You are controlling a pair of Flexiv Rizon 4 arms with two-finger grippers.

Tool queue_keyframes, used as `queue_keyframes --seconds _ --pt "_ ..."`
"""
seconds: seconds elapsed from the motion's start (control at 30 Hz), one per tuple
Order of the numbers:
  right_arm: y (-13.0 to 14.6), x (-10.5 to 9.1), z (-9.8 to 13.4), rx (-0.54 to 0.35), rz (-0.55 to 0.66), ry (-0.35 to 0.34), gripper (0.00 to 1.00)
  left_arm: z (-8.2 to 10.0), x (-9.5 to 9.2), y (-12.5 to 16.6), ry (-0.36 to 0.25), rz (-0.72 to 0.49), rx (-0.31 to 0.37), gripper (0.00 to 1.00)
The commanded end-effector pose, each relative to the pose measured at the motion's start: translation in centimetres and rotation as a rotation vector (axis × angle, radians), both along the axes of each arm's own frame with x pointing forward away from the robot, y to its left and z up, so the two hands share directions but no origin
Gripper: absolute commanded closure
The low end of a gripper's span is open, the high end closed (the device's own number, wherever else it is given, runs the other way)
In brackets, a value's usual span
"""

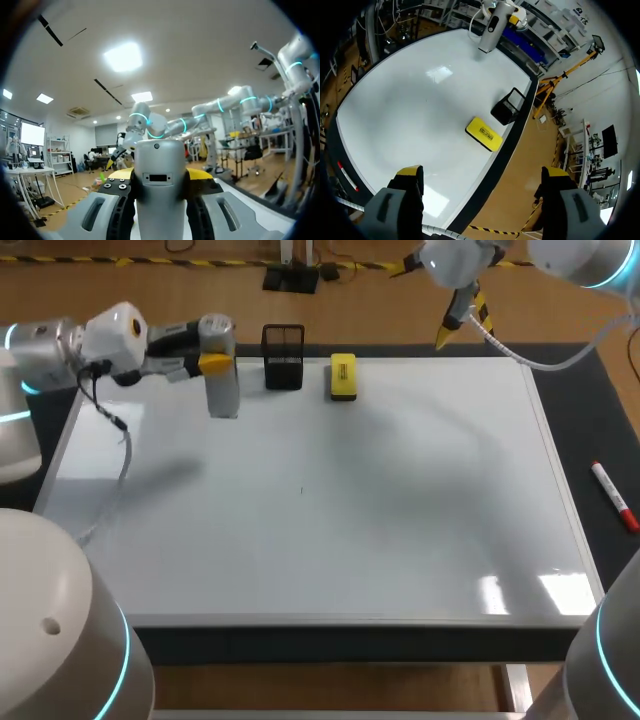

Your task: Pick up the inspection probe, press it on each red-marked spot on the whiteboard one by one, put down the probe, pick up the eraser, and wipe off all the red marks.

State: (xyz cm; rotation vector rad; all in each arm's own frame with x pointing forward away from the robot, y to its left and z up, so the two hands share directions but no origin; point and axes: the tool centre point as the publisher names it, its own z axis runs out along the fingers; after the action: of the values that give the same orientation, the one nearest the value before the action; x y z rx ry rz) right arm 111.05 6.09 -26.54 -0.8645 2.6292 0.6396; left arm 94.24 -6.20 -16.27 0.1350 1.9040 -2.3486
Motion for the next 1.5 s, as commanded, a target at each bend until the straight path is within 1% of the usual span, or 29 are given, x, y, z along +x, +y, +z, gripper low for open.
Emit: queue_keyframes --seconds 0.03,0.2,0.4,0.63,0.83,1.2,1.5 --pt "0.0 0.0 0.1 -0.005 0.001 0.001 0.0 1.1 4.2 -0.5 -0.026 -0.103 -0.001 1.0" --pt "0.0 0.0 0.1 -0.005 0.001 0.001 0.0 2.4 7.3 -1.6 -0.041 -0.121 0.008 1.0" --pt "0.0 0.0 0.1 -0.005 0.001 0.001 0.0 3.7 10.1 -3.0 -0.056 -0.154 0.014 1.0" --pt "0.0 0.0 0.1 -0.005 0.001 0.001 0.0 4.3 13.3 -4.6 -0.058 -0.176 -0.005 1.0" --pt "0.0 0.0 0.1 -0.005 0.001 0.001 0.0 3.8 15.3 -5.5 -0.046 -0.195 -0.021 1.0" --pt "0.0 0.0 0.1 -0.005 0.001 0.001 0.0 2.0 17.7 -6.5 -0.043 -0.185 -0.053 1.0" --pt "0.0 0.0 0.1 -0.005 0.001 0.001 0.0 0.6 19.2 -7.5 -0.046 -0.193 -0.058 1.0"
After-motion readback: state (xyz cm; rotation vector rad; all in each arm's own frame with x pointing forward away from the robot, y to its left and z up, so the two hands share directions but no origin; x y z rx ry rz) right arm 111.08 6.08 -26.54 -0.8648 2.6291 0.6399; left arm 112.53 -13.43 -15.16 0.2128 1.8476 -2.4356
